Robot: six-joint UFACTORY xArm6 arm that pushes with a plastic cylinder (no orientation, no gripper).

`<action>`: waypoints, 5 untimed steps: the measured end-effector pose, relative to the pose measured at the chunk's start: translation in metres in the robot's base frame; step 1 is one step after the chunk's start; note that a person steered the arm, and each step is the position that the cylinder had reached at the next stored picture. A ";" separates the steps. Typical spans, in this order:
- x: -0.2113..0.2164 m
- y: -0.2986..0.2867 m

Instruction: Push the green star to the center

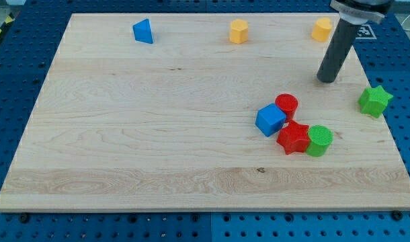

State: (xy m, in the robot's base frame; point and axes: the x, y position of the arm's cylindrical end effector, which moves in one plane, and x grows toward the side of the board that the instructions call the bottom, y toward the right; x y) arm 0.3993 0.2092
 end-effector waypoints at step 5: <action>0.141 0.047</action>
State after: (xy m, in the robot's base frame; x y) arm 0.5399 0.2559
